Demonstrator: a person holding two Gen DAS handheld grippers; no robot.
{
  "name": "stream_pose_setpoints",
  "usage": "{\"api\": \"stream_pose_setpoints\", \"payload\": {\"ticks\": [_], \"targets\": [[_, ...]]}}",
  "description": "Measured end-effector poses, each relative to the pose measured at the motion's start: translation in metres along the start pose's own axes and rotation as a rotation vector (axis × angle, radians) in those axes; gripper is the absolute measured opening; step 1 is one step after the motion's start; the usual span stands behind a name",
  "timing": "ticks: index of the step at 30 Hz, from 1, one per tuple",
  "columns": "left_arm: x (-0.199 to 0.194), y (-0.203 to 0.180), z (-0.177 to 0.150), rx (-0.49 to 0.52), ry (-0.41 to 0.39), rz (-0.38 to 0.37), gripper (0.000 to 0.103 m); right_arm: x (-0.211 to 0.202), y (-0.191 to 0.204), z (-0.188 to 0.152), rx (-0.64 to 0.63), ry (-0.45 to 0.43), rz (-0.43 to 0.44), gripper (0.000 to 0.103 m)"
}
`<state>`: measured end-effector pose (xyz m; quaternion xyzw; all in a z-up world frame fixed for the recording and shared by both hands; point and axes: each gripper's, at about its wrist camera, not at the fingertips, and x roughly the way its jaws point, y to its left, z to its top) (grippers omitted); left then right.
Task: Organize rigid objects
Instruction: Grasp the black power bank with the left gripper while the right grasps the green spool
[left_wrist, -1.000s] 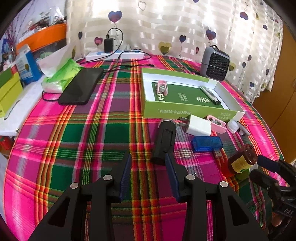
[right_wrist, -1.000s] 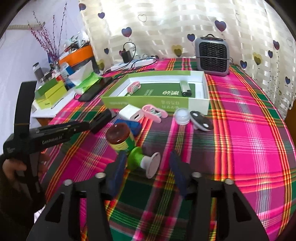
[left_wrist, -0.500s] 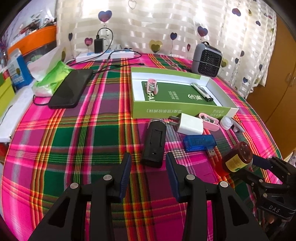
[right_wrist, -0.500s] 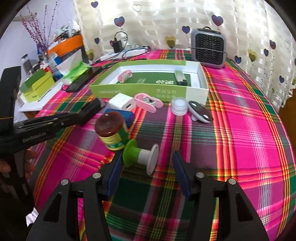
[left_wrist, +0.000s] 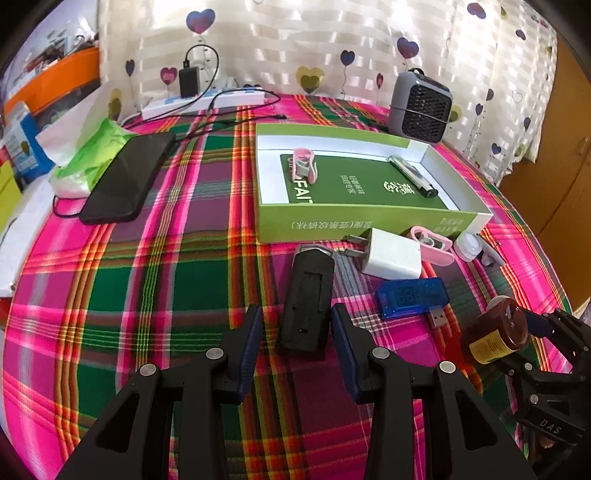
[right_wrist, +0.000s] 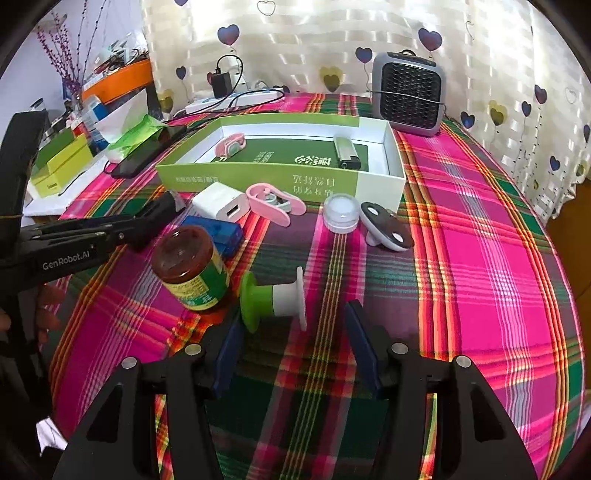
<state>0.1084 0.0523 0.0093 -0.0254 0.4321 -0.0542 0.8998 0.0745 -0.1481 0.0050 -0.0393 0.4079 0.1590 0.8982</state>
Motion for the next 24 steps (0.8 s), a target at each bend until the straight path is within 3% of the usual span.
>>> {"api": "stream_pose_setpoints", "payload": {"ticks": [17, 20, 24], "targets": [[0.0059, -0.0039, 0.0044, 0.015, 0.002, 0.014, 0.037, 0.0064, -0.0013, 0.0089, 0.006, 0.007, 0.02, 0.054], [0.0058, -0.0047, 0.0039, 0.02, 0.001, 0.019, 0.037, 0.0065, -0.001, 0.0089, 0.005, 0.005, 0.019, 0.042], [0.006, -0.0044, 0.0044, 0.02, -0.002, 0.024, 0.037, 0.0065, 0.0006, 0.0079, -0.005, 0.005, 0.014, 0.04]]}}
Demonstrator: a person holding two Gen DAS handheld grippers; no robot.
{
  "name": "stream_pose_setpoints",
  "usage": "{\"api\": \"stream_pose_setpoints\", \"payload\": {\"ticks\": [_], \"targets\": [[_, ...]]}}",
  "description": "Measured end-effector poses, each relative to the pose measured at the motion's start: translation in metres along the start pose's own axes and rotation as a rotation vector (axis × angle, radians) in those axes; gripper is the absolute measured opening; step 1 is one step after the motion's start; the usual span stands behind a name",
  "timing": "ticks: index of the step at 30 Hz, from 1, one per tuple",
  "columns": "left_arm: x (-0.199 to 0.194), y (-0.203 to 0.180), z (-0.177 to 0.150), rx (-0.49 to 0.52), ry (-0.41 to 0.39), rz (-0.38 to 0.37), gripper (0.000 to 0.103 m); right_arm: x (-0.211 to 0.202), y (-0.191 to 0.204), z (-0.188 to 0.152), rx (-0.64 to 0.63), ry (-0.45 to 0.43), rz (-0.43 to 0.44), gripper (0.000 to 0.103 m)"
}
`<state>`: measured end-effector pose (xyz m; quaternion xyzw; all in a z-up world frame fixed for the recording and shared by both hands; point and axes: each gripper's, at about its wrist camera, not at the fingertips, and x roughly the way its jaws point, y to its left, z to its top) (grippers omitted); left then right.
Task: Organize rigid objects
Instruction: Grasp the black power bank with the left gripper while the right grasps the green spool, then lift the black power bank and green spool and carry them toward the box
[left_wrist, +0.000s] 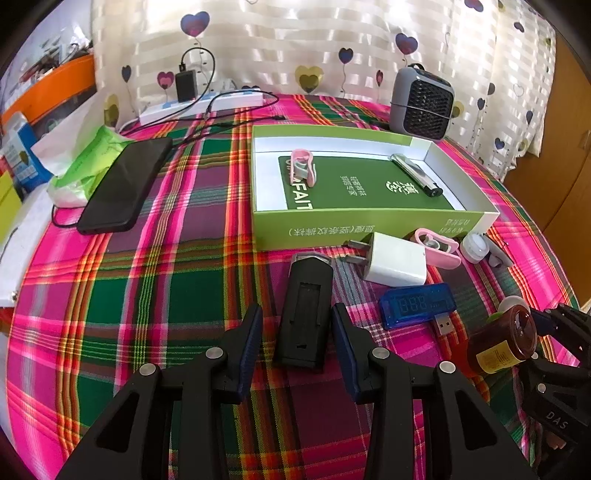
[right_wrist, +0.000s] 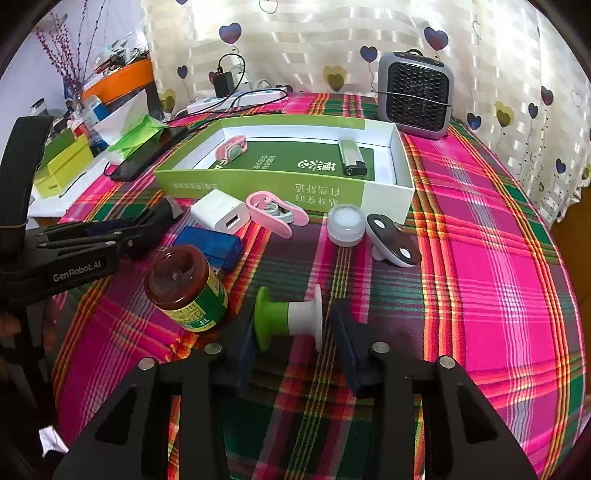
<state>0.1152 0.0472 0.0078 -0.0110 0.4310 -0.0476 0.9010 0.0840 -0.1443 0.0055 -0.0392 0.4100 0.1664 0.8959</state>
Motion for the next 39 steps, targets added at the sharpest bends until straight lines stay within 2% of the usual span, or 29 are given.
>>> {"api": "stream_pose_setpoints", "payload": {"ticks": [3, 4, 8, 39], "targets": [[-0.0001, 0.0003, -0.0002, -0.009, -0.001, -0.009, 0.036, -0.0003, -0.0001, -0.0008, -0.002, -0.001, 0.002, 0.038], [-0.0002, 0.0004, -0.0001, -0.01, -0.002, -0.008, 0.036, -0.0005, -0.0003, -0.0008, -0.002, -0.001, 0.001, 0.034], [-0.0005, 0.0015, -0.0003, -0.016, -0.004, 0.01, 0.027, -0.0005, -0.001, -0.001, 0.001, -0.002, 0.002, 0.033], [-0.0015, 0.0058, -0.0009, -0.028, -0.008, 0.002, 0.026, -0.0006, -0.0014, -0.0015, 0.003, -0.003, 0.005, 0.033]]}}
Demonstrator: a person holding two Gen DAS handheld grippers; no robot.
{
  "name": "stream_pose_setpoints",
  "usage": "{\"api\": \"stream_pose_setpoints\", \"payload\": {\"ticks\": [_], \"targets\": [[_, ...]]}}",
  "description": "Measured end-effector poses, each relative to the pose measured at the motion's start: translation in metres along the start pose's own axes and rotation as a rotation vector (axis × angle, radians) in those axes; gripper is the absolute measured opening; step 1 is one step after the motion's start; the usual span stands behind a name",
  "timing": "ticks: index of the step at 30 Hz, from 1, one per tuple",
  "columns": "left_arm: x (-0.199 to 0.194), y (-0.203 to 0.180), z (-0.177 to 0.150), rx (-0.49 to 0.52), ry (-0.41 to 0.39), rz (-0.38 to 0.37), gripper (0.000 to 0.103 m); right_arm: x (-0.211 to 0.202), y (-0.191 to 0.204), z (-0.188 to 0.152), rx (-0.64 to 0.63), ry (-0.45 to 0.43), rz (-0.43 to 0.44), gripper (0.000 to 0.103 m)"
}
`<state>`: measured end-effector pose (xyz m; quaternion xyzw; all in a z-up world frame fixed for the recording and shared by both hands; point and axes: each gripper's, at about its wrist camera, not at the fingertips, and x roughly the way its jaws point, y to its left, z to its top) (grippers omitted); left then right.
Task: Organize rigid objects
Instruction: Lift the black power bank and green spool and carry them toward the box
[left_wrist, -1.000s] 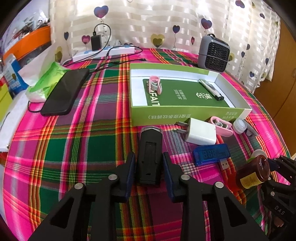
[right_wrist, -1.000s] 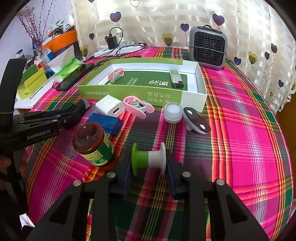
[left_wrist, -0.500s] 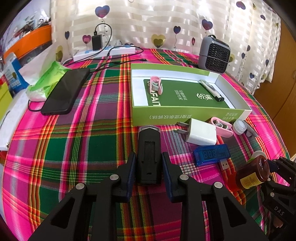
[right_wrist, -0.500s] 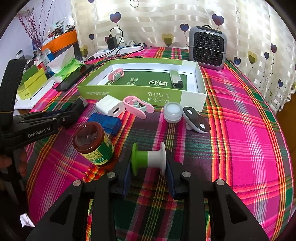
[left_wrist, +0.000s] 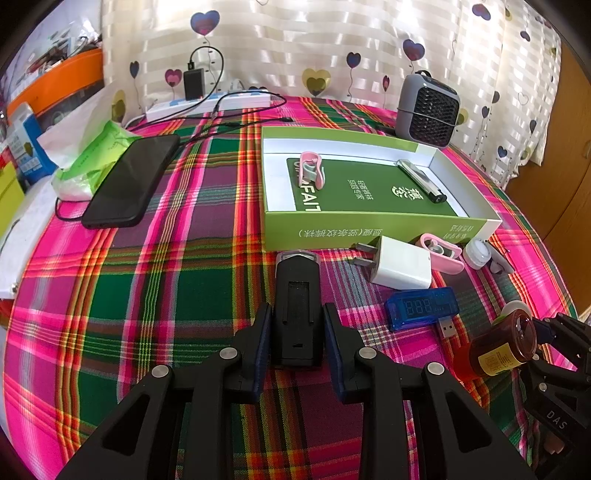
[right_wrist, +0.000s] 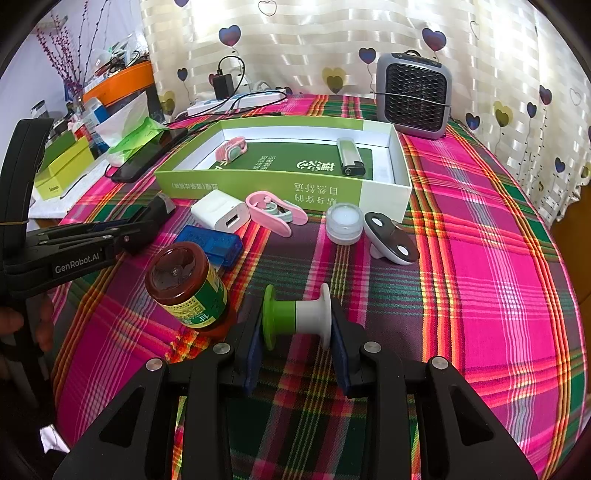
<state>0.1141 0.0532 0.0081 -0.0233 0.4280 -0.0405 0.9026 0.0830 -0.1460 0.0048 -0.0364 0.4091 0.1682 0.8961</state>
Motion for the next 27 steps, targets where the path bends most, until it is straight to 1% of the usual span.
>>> {"api": "stream_pose_setpoints", "payload": {"ticks": [7, 16, 27], "targets": [[-0.002, 0.0, 0.0, 0.001, -0.006, -0.005, 0.026, -0.002, -0.002, 0.001, 0.008, -0.002, 0.002, 0.033], [-0.011, -0.006, 0.001, 0.009, -0.022, -0.016, 0.026, -0.009, -0.004, 0.006, 0.018, -0.03, 0.005, 0.033], [-0.023, -0.01, 0.005, 0.016, -0.044, -0.014, 0.026, -0.015, -0.008, 0.011, 0.024, -0.056, 0.011, 0.033]]}}
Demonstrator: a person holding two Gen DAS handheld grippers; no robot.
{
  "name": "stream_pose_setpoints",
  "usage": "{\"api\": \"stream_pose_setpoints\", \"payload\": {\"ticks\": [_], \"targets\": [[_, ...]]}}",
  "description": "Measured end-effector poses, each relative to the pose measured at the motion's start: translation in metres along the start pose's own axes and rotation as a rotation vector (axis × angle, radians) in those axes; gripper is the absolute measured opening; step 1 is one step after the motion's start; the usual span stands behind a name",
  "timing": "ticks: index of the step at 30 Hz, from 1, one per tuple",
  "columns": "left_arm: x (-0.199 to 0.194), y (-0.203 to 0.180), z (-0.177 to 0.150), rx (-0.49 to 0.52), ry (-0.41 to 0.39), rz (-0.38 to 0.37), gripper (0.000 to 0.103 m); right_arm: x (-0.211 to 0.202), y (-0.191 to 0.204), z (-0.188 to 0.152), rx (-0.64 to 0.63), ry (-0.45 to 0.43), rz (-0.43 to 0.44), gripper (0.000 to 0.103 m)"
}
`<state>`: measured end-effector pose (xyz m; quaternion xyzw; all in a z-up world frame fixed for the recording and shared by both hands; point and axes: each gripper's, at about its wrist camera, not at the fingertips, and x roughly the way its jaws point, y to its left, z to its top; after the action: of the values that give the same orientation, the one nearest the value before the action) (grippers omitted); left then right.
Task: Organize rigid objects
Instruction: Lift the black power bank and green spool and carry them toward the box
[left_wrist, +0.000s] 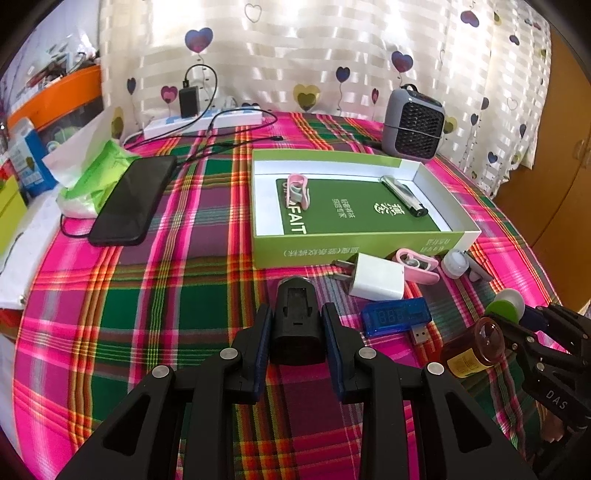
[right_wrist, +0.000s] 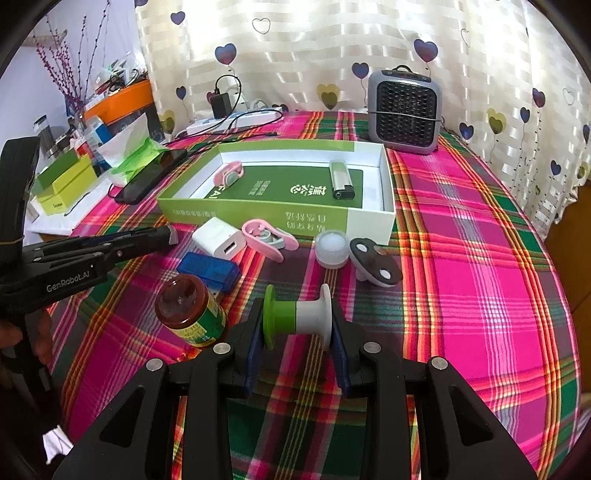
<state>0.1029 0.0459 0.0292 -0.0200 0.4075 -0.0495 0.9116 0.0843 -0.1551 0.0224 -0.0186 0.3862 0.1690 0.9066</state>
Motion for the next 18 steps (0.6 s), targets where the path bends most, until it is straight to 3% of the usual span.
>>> {"api": "stream_pose_setpoints", "payload": {"ticks": [9, 18], "targets": [[-0.006, 0.001, 0.002, -0.001, -0.02, -0.014, 0.026, -0.005, -0.003, 0.002, 0.006, -0.019, 0.008, 0.033], [0.005, 0.002, -0.011, 0.007, 0.034, -0.011, 0.025, -0.006, -0.003, 0.002, 0.008, -0.021, 0.013, 0.033]]}}
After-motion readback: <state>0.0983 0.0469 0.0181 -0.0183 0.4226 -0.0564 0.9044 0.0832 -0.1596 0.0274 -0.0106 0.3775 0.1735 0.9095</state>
